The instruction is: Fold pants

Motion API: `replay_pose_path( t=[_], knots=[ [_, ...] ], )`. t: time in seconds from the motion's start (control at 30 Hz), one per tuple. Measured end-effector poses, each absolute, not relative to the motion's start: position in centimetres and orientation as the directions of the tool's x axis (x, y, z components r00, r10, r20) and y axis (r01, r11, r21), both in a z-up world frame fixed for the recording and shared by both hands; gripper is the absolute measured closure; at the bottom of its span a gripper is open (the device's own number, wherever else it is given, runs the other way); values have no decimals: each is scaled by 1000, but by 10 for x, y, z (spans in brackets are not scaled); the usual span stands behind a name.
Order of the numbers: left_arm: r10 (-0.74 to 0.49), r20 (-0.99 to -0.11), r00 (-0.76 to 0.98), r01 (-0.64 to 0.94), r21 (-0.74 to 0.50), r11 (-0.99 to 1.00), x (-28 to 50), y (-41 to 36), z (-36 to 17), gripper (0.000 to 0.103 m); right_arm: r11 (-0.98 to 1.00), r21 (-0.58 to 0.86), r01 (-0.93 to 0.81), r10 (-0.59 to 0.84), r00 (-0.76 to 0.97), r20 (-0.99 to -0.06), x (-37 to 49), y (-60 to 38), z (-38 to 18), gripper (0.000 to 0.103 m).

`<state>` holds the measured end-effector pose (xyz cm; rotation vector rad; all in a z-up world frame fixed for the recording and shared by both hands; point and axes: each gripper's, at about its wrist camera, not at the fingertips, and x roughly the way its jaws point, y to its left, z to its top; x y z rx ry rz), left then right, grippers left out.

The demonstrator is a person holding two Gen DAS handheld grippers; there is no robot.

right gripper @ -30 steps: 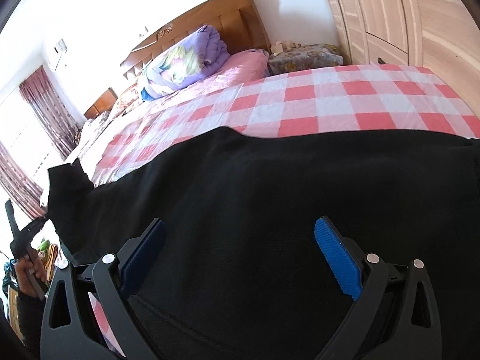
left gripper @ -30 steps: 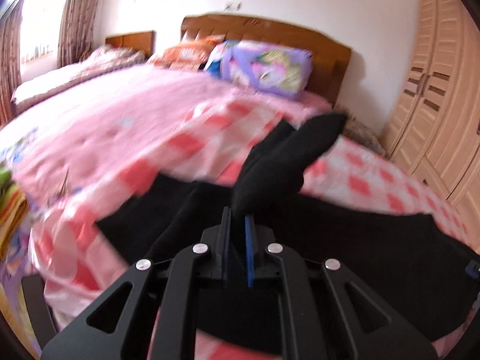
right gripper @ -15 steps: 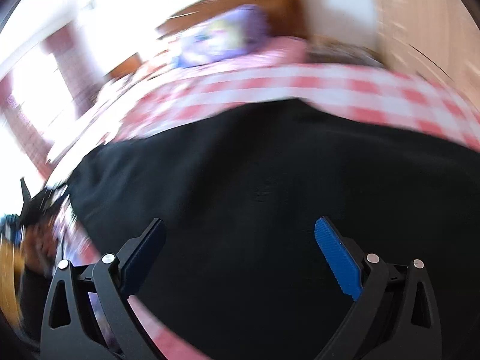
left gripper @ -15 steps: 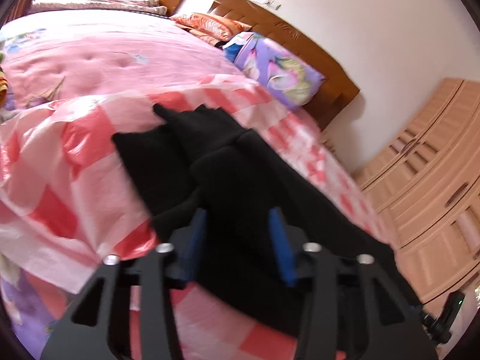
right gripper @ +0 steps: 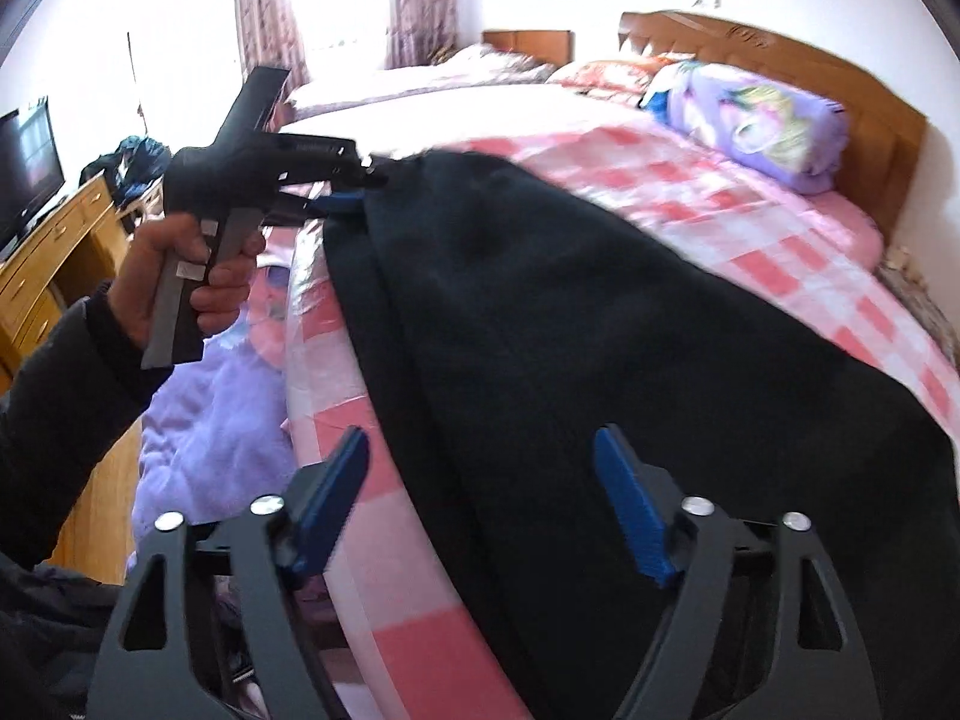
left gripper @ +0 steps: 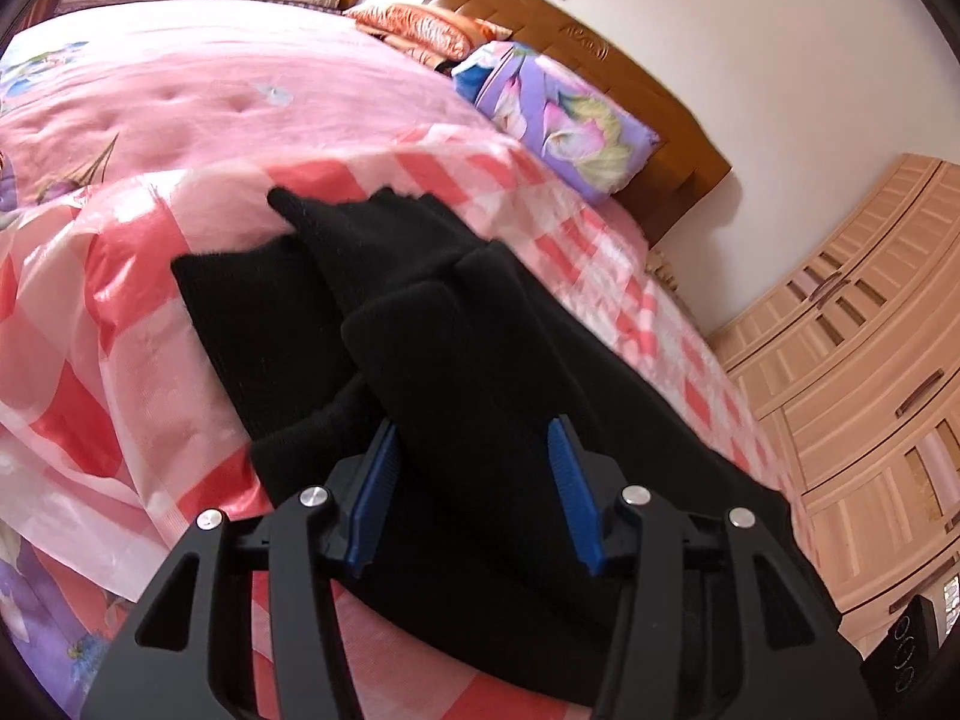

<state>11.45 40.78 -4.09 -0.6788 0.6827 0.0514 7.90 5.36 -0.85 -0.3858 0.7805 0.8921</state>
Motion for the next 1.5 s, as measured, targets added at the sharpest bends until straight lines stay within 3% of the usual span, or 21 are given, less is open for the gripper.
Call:
replay_pose_path(
  t=[0.1,0.17,0.23,0.37,0.4,0.43,0.47,0.53,0.57,0.6,0.63,0.77,1.0,1.17,1.23,1.37,1.4,1.43,1.47,1.5],
  knots=[
    [-175,-609,774,-248,-545,801,117,404,-42,66,582,-45,-812,498,399,-770,80,66,-17,47],
    [-180,-606,774,-247,-552,797,118,405,-44,68,596,-57,-801,490,420,-764,82,64,-19,56],
    [-180,-602,778,-249,-558,791,117,408,-46,89,606,-51,-794,490,423,-762,85,61,-19,66],
    [-193,-595,780,-242,-571,784,116,410,-47,88,590,-84,-803,479,432,-764,82,64,-21,63],
    [-193,-598,778,-244,-571,784,115,409,-47,81,585,-86,-807,481,430,-764,81,66,-22,58],
    [-206,-596,776,-241,-582,777,116,409,-48,67,582,-114,-805,470,448,-761,78,68,-23,58],
    [-226,-581,782,-227,-603,765,116,410,-49,64,577,-146,-803,456,466,-759,74,70,-24,58],
    [-205,-591,780,-240,-586,774,117,406,-47,71,581,-179,-794,440,492,-751,72,72,-23,67],
    [-187,-600,778,-244,-563,790,118,403,-46,81,586,-177,-791,443,495,-747,73,70,-21,70],
    [-171,-607,776,-248,-544,802,119,401,-45,95,600,-181,-779,445,513,-735,74,67,-19,86],
    [-164,-607,777,-248,-535,808,119,399,-44,96,607,-172,-776,457,518,-723,75,64,-15,97],
    [-131,-570,811,-221,-505,834,112,391,-25,97,637,-154,-755,493,553,-672,72,52,2,98],
    [-95,-531,842,-190,-458,868,87,385,15,97,583,-153,-798,538,520,-663,56,48,17,98],
    [-131,-606,785,-257,-510,821,69,401,-40,97,544,-157,-824,503,470,-725,52,57,-13,98],
    [-171,-589,790,-243,-556,795,69,409,-56,96,542,-158,-825,499,468,-729,54,60,-19,98],
    [-176,-574,800,-236,-570,787,71,416,-54,80,538,-130,-833,508,444,-738,54,59,-17,91],
    [-161,-581,798,-242,-554,797,73,416,-51,67,536,-121,-835,512,436,-740,53,60,-18,84],
    [-149,-581,800,-246,-544,802,73,417,-48,56,526,-99,-845,525,414,-744,51,60,-18,71],
    [-125,-583,803,-267,-538,799,71,419,-44,52,517,-85,-852,533,398,-746,49,61,-17,61],
    [-94,-588,804,-291,-526,799,67,421,-41,45,513,-75,-855,539,388,-747,45,61,-16,38]
  ],
)
